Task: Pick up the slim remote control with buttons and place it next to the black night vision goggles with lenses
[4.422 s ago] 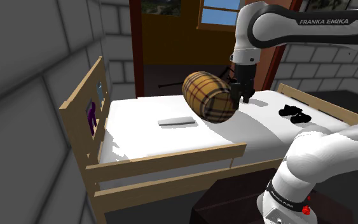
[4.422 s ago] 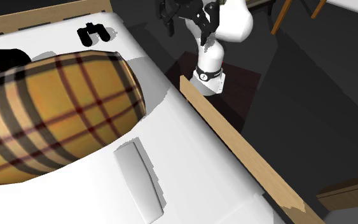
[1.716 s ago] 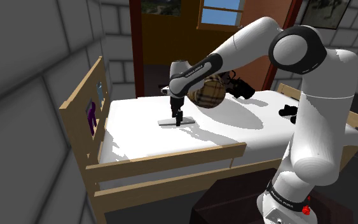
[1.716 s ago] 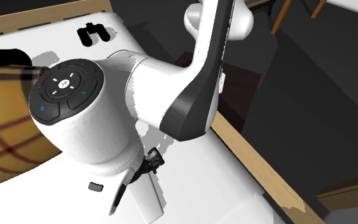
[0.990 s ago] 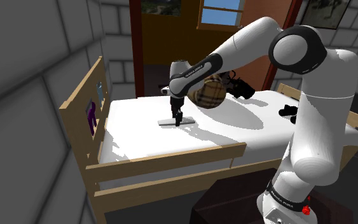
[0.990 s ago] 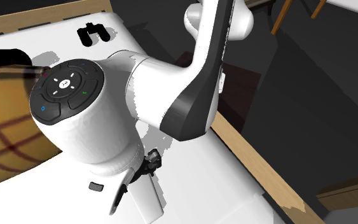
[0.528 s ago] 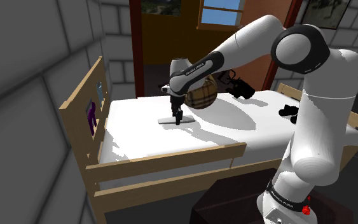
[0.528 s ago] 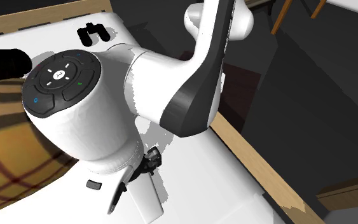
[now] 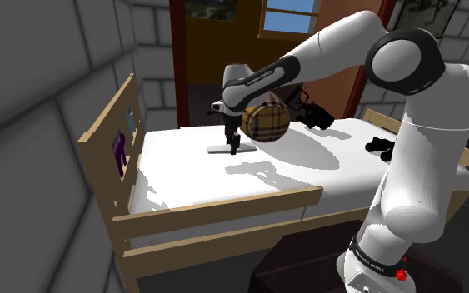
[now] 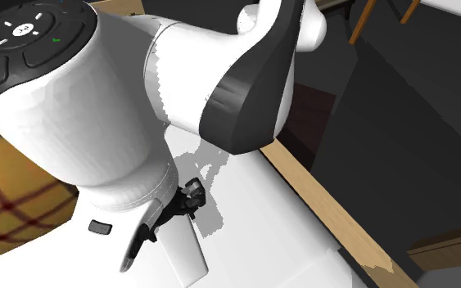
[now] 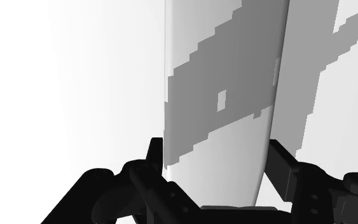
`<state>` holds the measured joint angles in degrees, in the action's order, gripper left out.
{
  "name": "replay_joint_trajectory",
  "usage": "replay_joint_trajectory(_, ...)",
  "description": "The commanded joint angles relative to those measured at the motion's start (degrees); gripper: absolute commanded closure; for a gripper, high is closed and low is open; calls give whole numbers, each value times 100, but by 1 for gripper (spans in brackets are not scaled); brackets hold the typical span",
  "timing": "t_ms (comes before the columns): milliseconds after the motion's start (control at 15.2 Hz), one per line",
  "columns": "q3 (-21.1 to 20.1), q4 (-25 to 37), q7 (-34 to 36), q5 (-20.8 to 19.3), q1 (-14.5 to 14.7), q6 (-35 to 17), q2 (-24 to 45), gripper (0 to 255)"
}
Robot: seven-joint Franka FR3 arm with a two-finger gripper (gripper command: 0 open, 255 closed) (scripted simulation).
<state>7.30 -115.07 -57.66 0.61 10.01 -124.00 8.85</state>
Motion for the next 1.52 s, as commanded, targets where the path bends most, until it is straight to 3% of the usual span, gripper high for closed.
replay_joint_trajectory(0, 4, 75, 1, -11, -1, 139, -64, 255)
replay_joint_trajectory(1320, 9, 1097, 33, -73, 11, 1581, -488, 255)
replay_joint_trajectory(1452, 76, 631, -87, -124, -57, 1490, -867, 255)
